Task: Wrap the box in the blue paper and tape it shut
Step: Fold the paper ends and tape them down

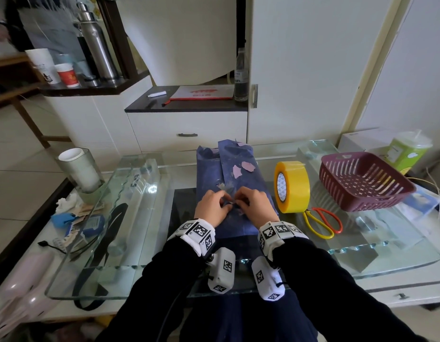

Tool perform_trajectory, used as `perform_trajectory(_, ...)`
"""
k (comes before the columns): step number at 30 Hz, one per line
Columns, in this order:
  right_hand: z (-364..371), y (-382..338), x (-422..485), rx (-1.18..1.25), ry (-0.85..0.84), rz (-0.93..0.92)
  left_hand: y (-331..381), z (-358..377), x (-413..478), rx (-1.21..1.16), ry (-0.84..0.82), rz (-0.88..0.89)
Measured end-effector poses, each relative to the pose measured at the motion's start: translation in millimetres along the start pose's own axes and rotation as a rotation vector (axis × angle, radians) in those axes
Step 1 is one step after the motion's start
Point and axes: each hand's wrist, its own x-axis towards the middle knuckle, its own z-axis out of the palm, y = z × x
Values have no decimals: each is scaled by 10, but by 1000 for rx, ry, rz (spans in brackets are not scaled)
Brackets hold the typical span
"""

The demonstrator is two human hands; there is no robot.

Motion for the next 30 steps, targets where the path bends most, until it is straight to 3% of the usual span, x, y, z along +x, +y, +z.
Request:
perform_trajectory(8,43,-58,13,-155,-54,-66,-88,-66,-27,12,19,2)
perform_trajectory(23,-10,-324,-19,-233,-62,-171,-226,-277,-58,14,82,-24)
perform_trajectory(30,120,-503,18,-297,-29,-359,-395,-437,-66,-2,137,-41)
